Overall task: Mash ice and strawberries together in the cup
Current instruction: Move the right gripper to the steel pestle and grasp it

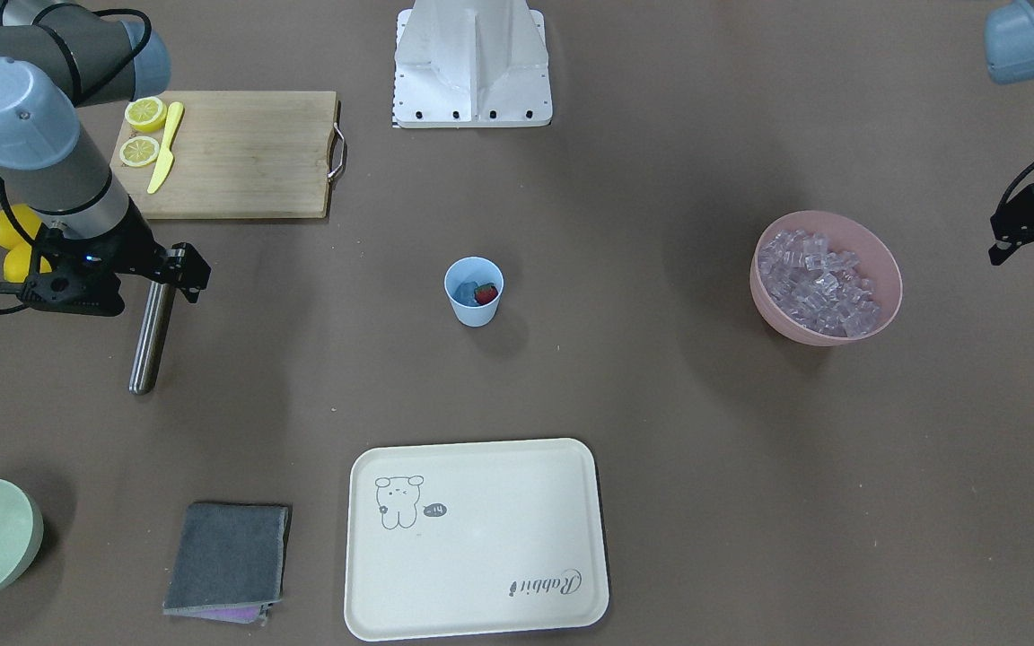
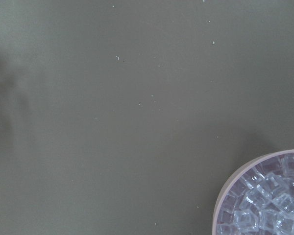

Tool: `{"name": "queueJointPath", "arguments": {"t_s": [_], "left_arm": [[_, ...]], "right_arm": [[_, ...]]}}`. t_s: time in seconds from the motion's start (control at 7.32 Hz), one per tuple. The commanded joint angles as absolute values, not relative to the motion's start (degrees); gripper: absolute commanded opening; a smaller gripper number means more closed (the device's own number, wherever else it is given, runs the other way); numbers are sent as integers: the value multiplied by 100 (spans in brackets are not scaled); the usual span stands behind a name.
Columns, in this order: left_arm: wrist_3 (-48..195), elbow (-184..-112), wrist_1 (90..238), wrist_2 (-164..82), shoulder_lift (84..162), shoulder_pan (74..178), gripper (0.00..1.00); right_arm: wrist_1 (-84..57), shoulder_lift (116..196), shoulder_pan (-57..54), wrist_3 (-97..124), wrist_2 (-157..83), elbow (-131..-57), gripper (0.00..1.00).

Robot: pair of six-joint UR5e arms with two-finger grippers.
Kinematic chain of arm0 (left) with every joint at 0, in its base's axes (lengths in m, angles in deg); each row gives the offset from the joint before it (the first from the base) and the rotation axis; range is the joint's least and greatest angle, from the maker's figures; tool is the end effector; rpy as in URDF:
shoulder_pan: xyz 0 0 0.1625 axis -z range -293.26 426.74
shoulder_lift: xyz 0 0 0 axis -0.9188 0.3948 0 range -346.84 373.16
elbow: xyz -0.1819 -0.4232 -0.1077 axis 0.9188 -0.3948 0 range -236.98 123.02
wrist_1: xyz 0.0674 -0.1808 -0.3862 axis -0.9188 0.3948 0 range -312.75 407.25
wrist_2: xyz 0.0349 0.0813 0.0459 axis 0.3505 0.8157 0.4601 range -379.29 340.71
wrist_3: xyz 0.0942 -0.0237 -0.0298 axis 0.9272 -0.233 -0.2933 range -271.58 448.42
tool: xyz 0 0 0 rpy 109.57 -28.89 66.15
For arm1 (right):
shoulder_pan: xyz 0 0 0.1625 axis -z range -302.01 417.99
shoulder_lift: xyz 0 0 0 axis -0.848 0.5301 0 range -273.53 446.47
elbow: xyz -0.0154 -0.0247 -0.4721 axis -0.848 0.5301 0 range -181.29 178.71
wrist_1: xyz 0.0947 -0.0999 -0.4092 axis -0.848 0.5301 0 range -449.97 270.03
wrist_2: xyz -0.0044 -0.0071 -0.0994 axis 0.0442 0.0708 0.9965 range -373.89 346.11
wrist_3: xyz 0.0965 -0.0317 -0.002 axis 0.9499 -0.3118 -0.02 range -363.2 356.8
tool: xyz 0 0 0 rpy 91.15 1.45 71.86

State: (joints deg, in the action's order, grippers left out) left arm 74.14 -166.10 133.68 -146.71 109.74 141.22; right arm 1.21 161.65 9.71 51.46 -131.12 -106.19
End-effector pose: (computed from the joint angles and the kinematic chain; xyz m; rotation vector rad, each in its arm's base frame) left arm 0.0775 -0.5461 0.4916 0.1939 0.7191 0.1469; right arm -0.3401 -0.5119 0.4479 -0.0210 -0.6743 0.0989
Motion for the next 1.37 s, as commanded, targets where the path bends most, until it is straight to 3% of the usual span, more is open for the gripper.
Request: {"name": "queueJointPath", "arguments": {"t_s": [0.0,0.27,0.41,0.68,0.96,1.09,1.23], "left_arm": [[7444,-16737,13374,-14655,10931,14215,98],[7436,-16729,13365,-14638,10949,14215,98],[7401,-16746,13365,-14629,10957,14215,98],[7392,-16790,13365,-14629,10949,14215,98],[7392,-16834,13365,-14629,10931,14224,98],[7392,-16843,13365,-14629,10922,14224,98],[7392,-16852,13365,-14612,10905,14224,98]], "right_arm": [[-941,16188,948,5156,-13087,-9643,98],[-1218,16214,930,5138,-13122,-9375,90],[-1219,16249,939,5164,-13131,-9349,76],[-1227,16258,939,5155,-13139,-9305,34],[-1227,16258,947,5164,-13140,-9287,26],[-1227,16258,948,5156,-13174,-9296,0],[-1271,16249,956,5156,-13236,-9252,0]]}}
